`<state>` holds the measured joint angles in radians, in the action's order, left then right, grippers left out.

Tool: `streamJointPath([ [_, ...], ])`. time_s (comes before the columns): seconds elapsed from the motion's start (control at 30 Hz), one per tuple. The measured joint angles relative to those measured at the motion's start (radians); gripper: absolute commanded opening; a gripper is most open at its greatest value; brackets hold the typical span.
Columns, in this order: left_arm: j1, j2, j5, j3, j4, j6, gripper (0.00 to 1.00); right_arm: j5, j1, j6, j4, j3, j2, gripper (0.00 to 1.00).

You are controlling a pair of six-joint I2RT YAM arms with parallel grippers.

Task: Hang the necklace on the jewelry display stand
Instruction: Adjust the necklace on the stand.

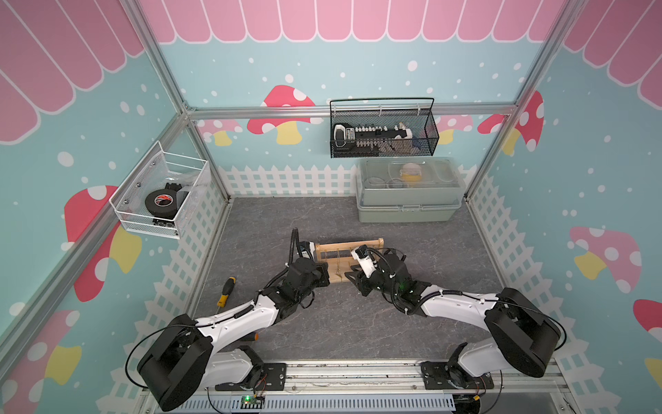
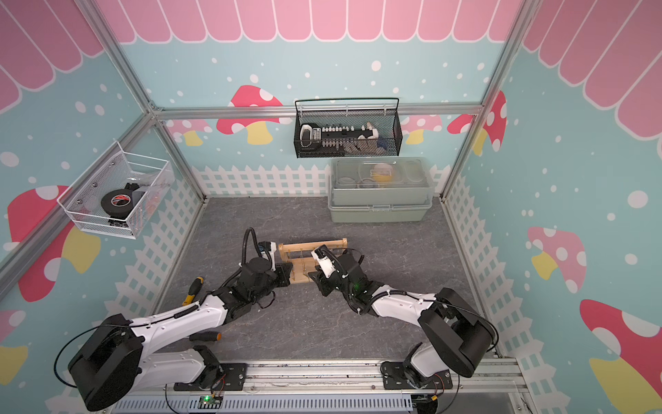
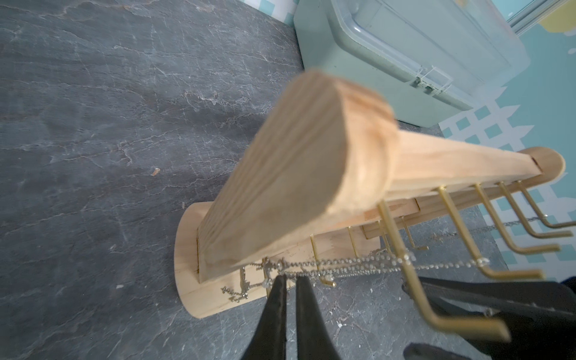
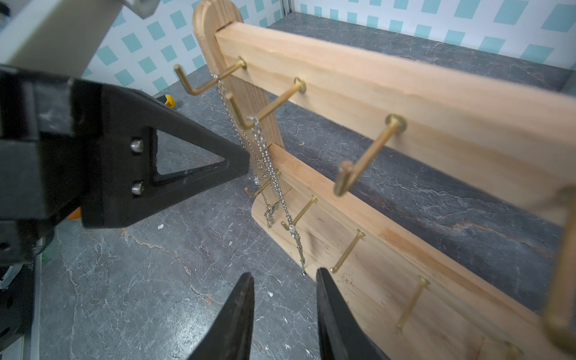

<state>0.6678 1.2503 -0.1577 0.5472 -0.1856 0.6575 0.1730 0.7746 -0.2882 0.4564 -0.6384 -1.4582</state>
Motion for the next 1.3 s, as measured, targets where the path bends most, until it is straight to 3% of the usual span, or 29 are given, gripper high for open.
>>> streamJointPath([
  [0.4, 0.000, -0.023, -0.003, 0.000, 0.002, -0.008, 0.00, 0.000, 0.000, 0.000, 0.005, 0.000, 0.000, 0.34],
  [0.7, 0.011, -0.124, -0.016, -0.007, 0.048, -0.010, 0.00, 0.000, 0.000, 0.000, 0.007, 0.000, 0.000, 0.34],
  [1.03, 0.013, -0.037, -0.014, -0.008, 0.032, -0.011, 0.10, 0.000, 0.011, 0.000, 0.007, 0.000, 0.000, 0.34],
  [1.3, 0.042, -0.059, -0.017, -0.020, 0.029, -0.014, 0.20, 0.000, 0.011, 0.006, 0.004, 0.000, -0.009, 0.34],
])
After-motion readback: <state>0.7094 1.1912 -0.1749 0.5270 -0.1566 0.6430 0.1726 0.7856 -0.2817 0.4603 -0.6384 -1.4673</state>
